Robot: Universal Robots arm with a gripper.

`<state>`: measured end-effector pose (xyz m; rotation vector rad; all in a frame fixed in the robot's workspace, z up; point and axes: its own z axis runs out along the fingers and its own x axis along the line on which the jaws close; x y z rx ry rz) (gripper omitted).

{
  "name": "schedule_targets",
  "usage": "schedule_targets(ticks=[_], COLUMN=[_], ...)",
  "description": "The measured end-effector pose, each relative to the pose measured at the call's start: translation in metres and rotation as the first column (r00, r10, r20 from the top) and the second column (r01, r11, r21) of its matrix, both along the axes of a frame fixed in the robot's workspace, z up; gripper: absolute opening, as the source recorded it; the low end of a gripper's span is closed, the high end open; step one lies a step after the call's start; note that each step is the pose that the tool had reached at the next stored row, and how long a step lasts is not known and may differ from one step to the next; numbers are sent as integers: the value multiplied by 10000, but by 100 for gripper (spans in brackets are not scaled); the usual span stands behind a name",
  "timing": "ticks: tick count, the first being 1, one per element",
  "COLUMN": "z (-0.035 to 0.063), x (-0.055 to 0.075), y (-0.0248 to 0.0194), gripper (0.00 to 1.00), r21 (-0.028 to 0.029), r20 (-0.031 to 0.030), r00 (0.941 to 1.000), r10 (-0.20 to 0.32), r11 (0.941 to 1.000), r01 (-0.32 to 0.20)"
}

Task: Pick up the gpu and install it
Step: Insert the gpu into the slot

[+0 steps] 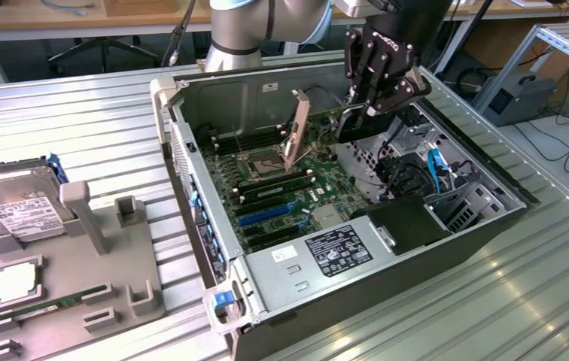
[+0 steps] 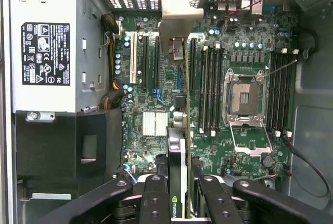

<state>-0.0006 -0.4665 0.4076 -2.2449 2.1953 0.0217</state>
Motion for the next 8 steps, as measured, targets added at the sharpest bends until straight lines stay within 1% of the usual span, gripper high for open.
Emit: schedule_targets(ticks=[3, 8], z=[-2, -9], x=[-7, -7], y=[0, 0], gripper=[27, 27], r21=[1, 4], r20=[0, 1], r00=[9996, 9996], r10=[-291, -292], r11=[9996, 9996], r01=[291, 292])
